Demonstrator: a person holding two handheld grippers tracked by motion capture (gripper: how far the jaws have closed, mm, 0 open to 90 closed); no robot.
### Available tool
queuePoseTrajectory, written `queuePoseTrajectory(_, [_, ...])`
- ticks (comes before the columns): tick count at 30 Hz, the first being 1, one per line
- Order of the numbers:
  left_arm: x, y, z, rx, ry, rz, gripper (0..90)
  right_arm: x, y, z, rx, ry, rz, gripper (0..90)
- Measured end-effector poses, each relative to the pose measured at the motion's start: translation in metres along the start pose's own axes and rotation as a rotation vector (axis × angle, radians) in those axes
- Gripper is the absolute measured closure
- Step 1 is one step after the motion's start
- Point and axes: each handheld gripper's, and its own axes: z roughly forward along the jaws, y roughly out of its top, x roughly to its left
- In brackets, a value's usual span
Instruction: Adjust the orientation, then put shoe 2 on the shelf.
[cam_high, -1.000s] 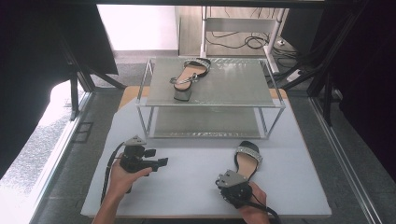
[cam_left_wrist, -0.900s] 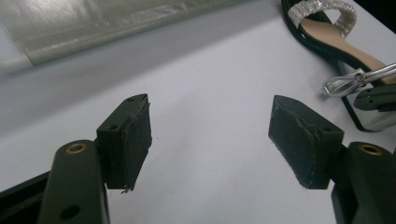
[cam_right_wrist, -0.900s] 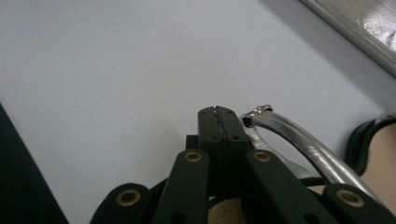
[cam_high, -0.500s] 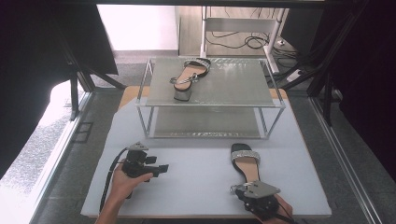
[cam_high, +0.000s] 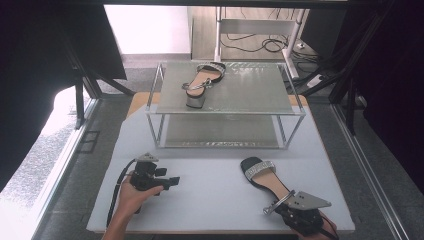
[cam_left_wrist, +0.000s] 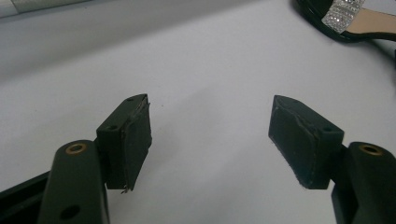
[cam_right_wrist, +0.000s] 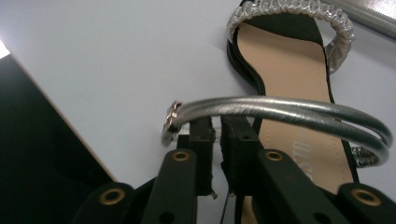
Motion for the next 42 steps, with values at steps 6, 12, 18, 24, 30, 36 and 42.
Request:
queuePoseTrajectory(6, [0.001,0.000,0.000,-0.001,-0.001,-0.005,30.2,-0.005,-0.003,-0.039,-0.065,0.025,0.028,61.8])
queuePoseTrajectory(12, [-0.002,0.001,-0.001,-0.006,-0.010,-0.010,29.9,-0.017,0.007,-0.067,-0.138,-0.001,0.058,48.9])
queuePoseTrajectory(18, [-0.004,0.002,0.001,-0.005,-0.014,-0.007,30.0,-0.036,0.044,-0.052,-0.075,-0.009,0.057,40.6])
queuePoseTrajectory(24, [-0.007,0.002,0.001,-0.005,-0.018,-0.003,30.0,-0.053,0.072,-0.021,0.057,0.002,0.057,35.0])
queuePoseTrajectory(30, [-0.008,0.001,0.000,-0.005,-0.023,0.003,29.9,-0.067,0.085,0.018,0.202,0.019,0.083,31.0])
queuePoseTrajectory(36, [-0.010,0.002,-0.001,-0.010,-0.026,0.008,30.0,-0.070,0.081,0.037,0.304,0.025,0.103,27.4])
queuePoseTrajectory(42, [-0.012,0.002,0.002,0.000,-0.027,0.013,30.0,-0.066,0.072,0.053,0.425,0.007,0.093,23.4])
